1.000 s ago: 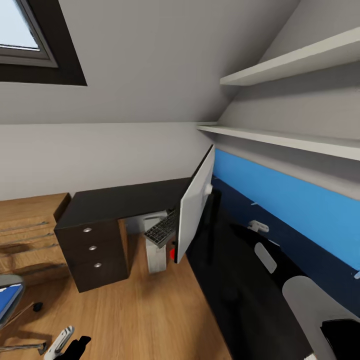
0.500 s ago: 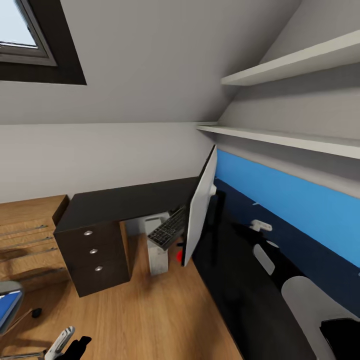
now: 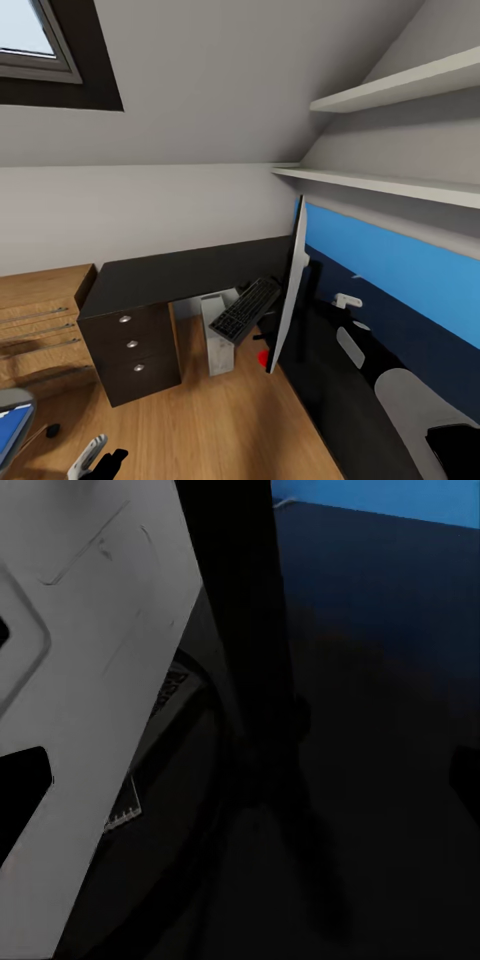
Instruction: In the bedroom, organize the workspace by keeping the computer under the desk, ensuring the monitor is on the desk, placing the keyboard on the desk next to the monitor, placing the mouse on the desk next to the keyboard, moving the folder from the swivel chair onto the desk next to the mouse, stacking the notebook on top of the folder with the pen on top of the notebook, and positioning the swivel chair next to the desk.
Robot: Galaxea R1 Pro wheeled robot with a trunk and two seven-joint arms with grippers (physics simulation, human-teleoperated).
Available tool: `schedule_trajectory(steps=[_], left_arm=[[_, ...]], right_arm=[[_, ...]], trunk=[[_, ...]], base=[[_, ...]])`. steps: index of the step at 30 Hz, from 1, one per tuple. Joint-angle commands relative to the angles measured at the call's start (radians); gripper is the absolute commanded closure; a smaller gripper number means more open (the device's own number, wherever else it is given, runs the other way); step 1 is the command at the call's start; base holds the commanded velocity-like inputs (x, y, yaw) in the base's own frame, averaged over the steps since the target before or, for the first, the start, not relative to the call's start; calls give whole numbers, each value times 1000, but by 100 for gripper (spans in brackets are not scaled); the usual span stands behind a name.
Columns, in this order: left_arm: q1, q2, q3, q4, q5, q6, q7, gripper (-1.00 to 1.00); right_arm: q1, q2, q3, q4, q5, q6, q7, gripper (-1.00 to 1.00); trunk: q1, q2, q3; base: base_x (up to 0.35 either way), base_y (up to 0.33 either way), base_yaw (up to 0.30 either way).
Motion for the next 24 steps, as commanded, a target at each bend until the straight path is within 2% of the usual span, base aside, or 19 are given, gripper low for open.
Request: schedule_trajectory(steps=[1, 7, 17, 24], left_arm=[[0, 0, 1, -2, 10, 4, 8, -100], [0, 0, -11, -2, 10, 4, 8, -100], [0, 0, -14, -2, 10, 4, 8, -100], [0, 0, -14, -2, 10, 4, 8, -100]], right_arm=[[-1, -1, 7, -2, -7, 3, -4, -100], [-1, -2, 6, -2, -8, 2, -13, -100], [-1, -2, 7, -5, -8, 1, -56, -100], [-1, -2, 7, -5, -7, 1, -61, -100]], trunk=[[0, -1, -1], [0, -1, -1], [0, -1, -1], [0, -1, -1]], base=[[99, 83, 0], [38, 32, -10], [15, 4, -115], [240, 0, -16]])
